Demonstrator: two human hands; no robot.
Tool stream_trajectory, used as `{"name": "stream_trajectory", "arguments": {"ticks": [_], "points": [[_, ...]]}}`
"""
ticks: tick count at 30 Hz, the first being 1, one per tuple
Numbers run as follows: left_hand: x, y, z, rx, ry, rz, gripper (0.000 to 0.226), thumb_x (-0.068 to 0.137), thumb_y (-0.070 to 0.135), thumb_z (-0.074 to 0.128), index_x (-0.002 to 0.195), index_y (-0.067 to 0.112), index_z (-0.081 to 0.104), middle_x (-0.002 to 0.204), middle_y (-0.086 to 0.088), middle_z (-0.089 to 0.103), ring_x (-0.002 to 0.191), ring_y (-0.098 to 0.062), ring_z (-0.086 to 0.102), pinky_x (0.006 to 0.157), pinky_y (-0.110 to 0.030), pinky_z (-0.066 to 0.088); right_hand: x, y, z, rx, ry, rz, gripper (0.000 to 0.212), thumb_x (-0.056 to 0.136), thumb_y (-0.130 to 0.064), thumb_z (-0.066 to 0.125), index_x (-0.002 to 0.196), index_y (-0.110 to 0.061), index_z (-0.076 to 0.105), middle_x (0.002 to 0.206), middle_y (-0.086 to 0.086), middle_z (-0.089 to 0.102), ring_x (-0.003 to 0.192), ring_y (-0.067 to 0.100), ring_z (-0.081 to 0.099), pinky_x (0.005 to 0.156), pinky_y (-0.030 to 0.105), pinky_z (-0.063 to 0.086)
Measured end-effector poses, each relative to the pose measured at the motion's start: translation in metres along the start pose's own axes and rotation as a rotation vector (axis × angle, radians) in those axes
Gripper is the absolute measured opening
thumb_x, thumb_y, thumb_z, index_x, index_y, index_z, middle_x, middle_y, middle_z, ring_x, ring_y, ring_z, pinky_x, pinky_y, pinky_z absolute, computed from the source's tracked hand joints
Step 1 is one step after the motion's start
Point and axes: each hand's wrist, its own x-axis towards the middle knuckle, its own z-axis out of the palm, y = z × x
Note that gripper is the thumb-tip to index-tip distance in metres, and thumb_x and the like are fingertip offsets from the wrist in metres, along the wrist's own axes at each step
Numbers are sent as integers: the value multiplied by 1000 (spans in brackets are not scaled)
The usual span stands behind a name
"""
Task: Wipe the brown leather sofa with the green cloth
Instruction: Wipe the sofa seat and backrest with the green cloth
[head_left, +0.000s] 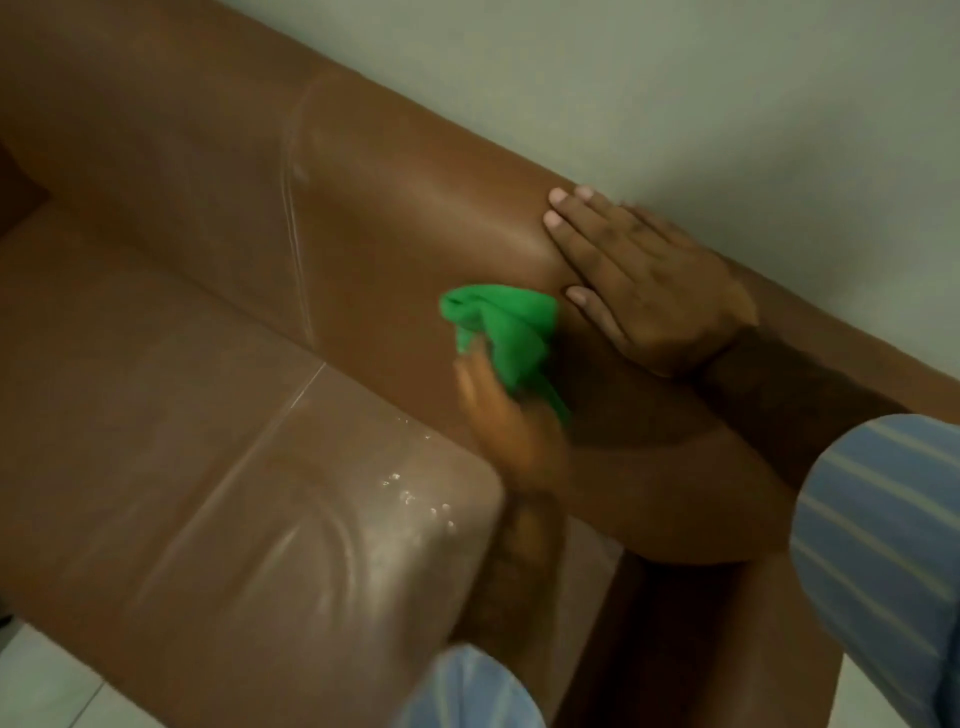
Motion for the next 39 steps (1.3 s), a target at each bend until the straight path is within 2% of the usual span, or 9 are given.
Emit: {"name": "stream_trajectory", "arguments": {"ticks": [2,5,9,12,15,20,24,32,39], "points": [[-49,-7,7,62,-214,128,50,82,17,51,132,18,49,128,-5,54,117,-21,51,98,-41,47,0,-1,0,-9,6,2,57,111,-36,31,161,-10,25,170,11,26,157,27,25,126,46,28],[-48,-42,-3,207,-296,299,48,75,15,59,123,5,56,123,-19,57,113,-32,48,96,-49,45,0,-2,0,-8,9,3,57,111,-37,29,161,-11,23,170,10,25,158,26,24,127,45,26],[20,-61,-14,203,-19,163,47,69,7,54,116,4,55,110,-16,56,101,-33,49,87,-51,48,0,0,3,-10,16,-1,58,110,-37,27,162,-11,21,171,11,23,158,27,23,127,46,25],[44,-60,-1,39,264,-100,61,72,-9,50,131,4,48,117,-15,54,110,-34,52,95,-47,46,1,0,5,-4,10,4,60,110,-39,25,162,-10,20,171,11,23,158,27,22,128,46,24],[12,-41,28,-14,409,-304,55,81,-2,49,136,4,45,124,-18,55,116,-34,52,99,-47,44,3,1,6,1,18,9,61,108,-39,25,162,-10,22,170,12,25,157,28,24,126,46,26],[-98,-47,40,102,-91,21,53,77,1,58,128,13,49,123,-13,54,114,-32,50,97,-47,45,1,-2,7,-27,39,28,60,108,-39,26,161,-10,24,170,11,26,157,28,26,125,46,28],[-63,-121,-15,480,-422,416,57,72,6,69,126,13,49,124,-19,57,111,-36,52,97,-46,44,-1,-2,5,-27,35,24,60,108,-38,27,161,-10,24,170,11,26,156,29,27,125,47,29],[84,-241,-136,975,-153,-168,56,88,7,54,142,6,39,133,-30,45,115,-50,45,98,-56,43,-4,-3,8,-25,44,17,61,109,-40,25,161,-9,22,170,14,25,156,31,26,125,49,28],[-22,-210,-38,884,-409,-13,49,73,26,33,102,1,64,107,-26,60,87,-44,53,78,-46,49,-3,-1,11,-47,45,11,62,109,-40,21,162,-8,19,170,15,23,157,33,24,125,51,28]]}}
